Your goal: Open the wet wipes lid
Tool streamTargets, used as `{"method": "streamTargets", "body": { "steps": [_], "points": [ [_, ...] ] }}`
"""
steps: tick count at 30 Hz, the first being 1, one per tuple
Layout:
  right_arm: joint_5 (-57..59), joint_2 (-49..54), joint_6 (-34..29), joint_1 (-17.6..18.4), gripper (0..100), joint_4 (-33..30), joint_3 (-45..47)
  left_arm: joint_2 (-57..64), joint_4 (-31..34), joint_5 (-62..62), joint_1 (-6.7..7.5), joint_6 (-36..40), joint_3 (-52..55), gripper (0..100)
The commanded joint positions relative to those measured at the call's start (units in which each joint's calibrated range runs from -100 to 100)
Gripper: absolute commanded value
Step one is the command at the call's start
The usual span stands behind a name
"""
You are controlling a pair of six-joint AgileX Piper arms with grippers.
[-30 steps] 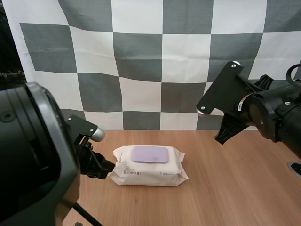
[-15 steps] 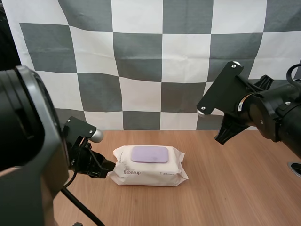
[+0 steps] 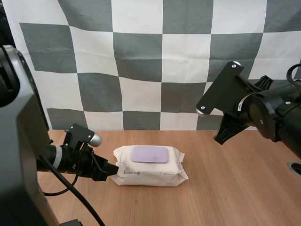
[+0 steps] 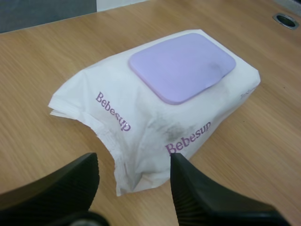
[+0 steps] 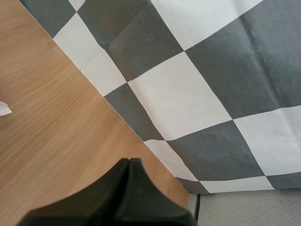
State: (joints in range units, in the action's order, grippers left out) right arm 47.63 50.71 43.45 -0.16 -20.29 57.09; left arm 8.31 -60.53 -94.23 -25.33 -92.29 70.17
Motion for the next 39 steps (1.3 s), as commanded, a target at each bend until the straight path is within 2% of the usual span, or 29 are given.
{"method": "streamTargets", "body": {
  "steps": [1,5,7,10,12,15,23,39],
  "points": [
    [0.0,0.0,0.0,0.0,0,0.0,0.0,-0.7,-0.6,0.9,0.02,-1.1,0.0,77],
    [0.0,0.0,0.0,0.0,0,0.1,0.0,-2.2,-1.3,0.9,0.58,-1.1,-0.2,77],
    [0.0,0.0,0.0,0.0,0,0.2,0.0,-2.6,-1.3,1.1,1.78,-1.1,-0.2,77],
    [0.0,0.0,0.0,0.0,0,0.2,0.0,-2.6,-1.8,1.9,4.5,-1.1,-0.2,77],
    [0.0,0.0,0.0,0.0,0,0.2,0.0,-2.6,-2.2,3.8,5.82,-1.1,-0.2,77],
    [0.0,0.0,0.0,0.0,0,0.2,0.0,-2.6,-2.2,10.3,7.05,-1.1,-0.2,77],
    [0.5,0.0,0.0,0.0,0,0.2,0.0,-2.6,-2.4,18.1,7.12,-1.1,-0.2,77],
    [0.8,0.0,0.0,0.0,0,0.2,0.0,-2.6,-5.3,12.6,7.12,-1.1,-0.3,77]
  ]
}}
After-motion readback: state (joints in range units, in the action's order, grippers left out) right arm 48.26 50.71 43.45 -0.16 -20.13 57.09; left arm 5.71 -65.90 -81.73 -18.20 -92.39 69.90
